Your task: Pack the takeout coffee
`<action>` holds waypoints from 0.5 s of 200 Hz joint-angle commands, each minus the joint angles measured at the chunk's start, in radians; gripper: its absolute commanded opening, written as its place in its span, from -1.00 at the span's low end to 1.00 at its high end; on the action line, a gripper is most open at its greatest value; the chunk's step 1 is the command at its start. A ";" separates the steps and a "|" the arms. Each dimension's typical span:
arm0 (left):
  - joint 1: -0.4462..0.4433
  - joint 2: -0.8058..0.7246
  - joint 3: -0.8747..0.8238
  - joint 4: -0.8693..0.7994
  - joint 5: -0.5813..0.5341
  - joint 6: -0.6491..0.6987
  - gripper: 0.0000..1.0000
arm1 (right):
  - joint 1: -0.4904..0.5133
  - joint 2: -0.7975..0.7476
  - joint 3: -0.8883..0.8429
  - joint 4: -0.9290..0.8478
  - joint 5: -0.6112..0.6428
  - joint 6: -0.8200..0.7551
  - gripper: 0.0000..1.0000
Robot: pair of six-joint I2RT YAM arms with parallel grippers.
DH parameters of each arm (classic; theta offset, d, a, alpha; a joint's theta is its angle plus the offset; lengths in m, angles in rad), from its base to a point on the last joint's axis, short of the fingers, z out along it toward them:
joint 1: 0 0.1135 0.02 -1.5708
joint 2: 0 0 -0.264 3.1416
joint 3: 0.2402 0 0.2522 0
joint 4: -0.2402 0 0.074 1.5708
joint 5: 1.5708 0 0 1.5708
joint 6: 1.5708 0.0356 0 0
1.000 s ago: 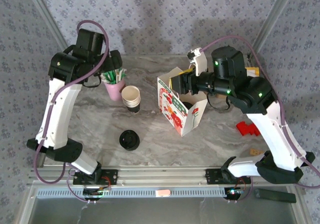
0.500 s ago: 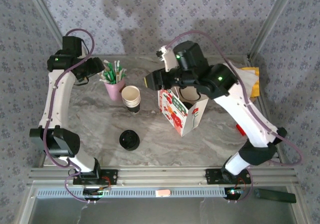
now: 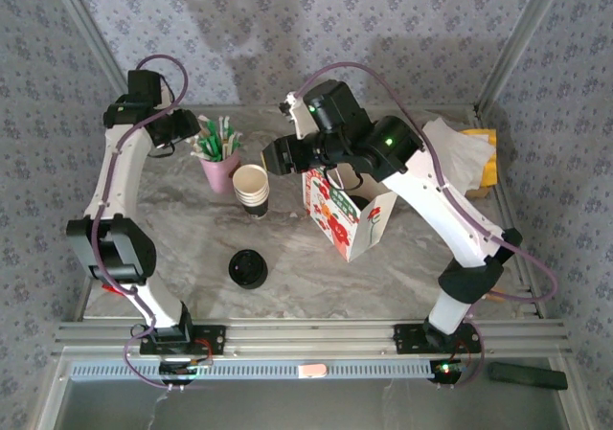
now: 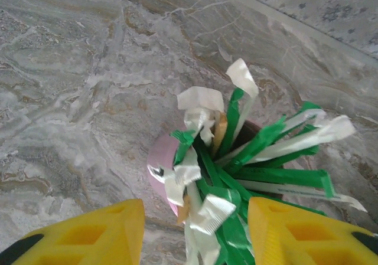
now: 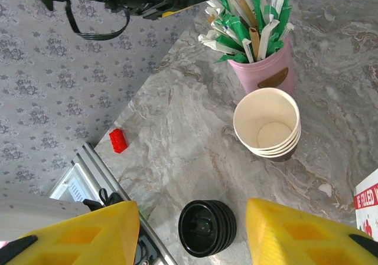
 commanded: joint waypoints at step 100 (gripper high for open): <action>0.013 0.034 0.036 0.044 0.009 -0.007 -0.25 | 0.012 -0.019 -0.026 -0.017 0.008 0.019 0.03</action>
